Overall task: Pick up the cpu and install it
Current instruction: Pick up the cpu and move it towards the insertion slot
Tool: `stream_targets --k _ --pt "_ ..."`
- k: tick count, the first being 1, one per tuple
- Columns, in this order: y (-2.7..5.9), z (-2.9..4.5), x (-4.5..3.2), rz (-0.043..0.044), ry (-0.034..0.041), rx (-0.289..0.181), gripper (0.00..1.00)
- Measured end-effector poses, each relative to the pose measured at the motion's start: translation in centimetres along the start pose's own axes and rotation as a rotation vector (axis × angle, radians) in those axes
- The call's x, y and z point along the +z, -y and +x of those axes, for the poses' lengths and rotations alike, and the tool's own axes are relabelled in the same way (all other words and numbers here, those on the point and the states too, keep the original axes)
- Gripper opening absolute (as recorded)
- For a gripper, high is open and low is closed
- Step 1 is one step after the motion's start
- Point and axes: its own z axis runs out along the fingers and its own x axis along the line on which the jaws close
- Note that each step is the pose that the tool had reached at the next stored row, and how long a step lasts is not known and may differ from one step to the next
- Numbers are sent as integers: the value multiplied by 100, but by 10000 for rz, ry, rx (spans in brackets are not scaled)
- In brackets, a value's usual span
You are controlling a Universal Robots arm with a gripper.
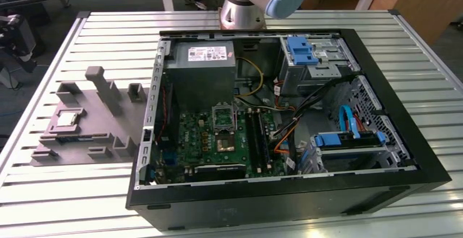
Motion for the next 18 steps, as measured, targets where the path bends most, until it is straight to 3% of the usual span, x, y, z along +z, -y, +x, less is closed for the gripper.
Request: stream_targets --k 18 --pt "2 0 52 -1 0 0 59"
